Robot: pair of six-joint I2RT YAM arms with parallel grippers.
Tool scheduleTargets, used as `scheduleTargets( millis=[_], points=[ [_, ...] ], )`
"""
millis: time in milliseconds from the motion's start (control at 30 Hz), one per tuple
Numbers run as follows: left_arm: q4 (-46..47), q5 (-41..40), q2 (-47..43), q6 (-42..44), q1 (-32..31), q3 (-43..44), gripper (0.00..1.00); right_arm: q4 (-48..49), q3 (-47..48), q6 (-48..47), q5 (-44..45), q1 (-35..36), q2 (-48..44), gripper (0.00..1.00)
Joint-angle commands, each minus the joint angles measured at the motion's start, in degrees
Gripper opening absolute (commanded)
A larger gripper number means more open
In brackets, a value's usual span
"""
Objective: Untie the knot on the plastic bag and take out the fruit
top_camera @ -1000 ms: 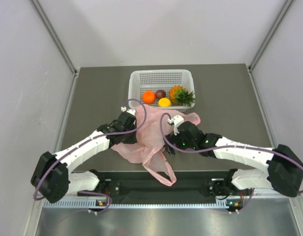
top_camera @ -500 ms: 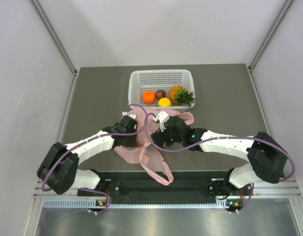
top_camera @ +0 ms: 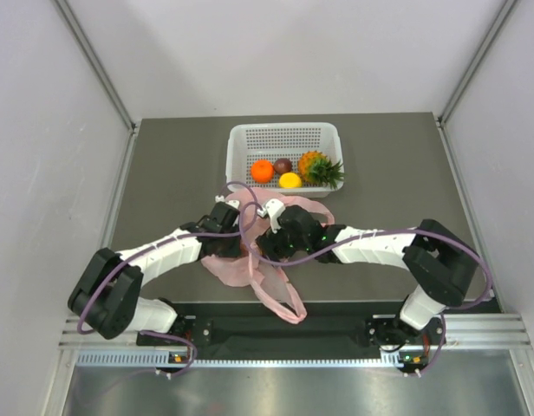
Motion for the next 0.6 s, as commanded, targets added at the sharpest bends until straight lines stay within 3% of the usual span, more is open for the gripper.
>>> scheduleTargets(
  millis=[0, 167, 267, 300, 400, 467, 567],
  points=[
    [2.75, 0.86, 0.14, 1.03, 0.16, -0.6, 0.0, 3.23, 2.62, 0.67, 1.55, 1.01, 2.27, 0.92],
    [3.28, 2.71, -0.13, 0.85, 0.6, -1.13, 0.0, 3.94, 1.04, 1.64, 1.46, 1.01, 2.28, 0.81],
    [3.36, 3.15, -0.21, 0.67, 0.87, -1.22, 0.0, 3.59, 0.07, 2.17, 1.46, 0.92, 2.19, 0.69],
    [3.45, 3.15, -0.39, 0.67, 0.87, -1.4, 0.0, 3.5, -0.19, 2.34, 1.28, 0.92, 2.01, 0.6],
    [3.54, 3.58, -0.57, 0.67, 1.13, -1.57, 0.0, 3.41, -1.94, 3.14, 1.37, 0.92, 0.79, 0.45],
    [3.89, 3.94, -0.48, 0.59, 1.22, -1.57, 0.0, 3.32, -2.91, 3.75, 1.37, 0.92, -0.53, 0.43],
    [3.89, 4.29, -0.57, 0.59, 1.48, -1.84, 0.0, 2.53, -4.93, 4.36, 1.98, 1.01, -2.9, 0.32]
  ],
)
